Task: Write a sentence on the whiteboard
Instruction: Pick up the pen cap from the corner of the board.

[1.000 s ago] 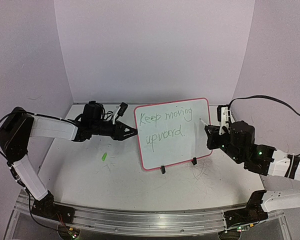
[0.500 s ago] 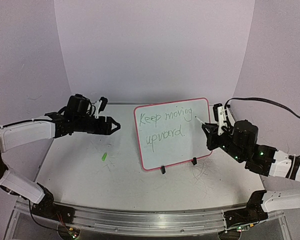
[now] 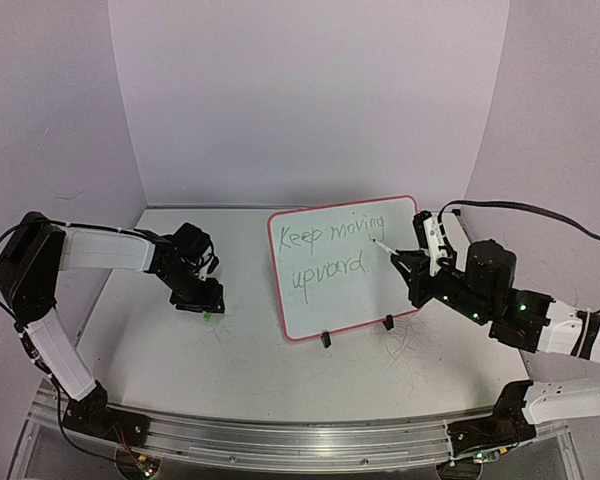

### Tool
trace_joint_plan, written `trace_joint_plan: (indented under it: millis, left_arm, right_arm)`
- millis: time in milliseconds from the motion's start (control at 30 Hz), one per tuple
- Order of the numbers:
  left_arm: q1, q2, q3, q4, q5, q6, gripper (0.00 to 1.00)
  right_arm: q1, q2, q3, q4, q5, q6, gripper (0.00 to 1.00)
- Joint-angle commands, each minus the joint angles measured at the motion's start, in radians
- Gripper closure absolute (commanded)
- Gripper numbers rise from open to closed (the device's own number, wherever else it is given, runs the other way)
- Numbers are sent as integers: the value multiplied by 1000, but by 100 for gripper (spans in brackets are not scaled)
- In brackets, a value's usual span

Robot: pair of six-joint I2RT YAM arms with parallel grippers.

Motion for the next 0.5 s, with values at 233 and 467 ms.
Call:
trace_joint_plan:
  millis: [233, 467]
  left_arm:
    - [2, 148, 86, -20, -92, 64, 55]
    - [2, 128, 49, -20, -103, 69, 85]
  right_arm:
    - [-2, -44, -7, 42, -39, 7, 100]
    - [-2, -43, 13, 16, -36, -11, 100]
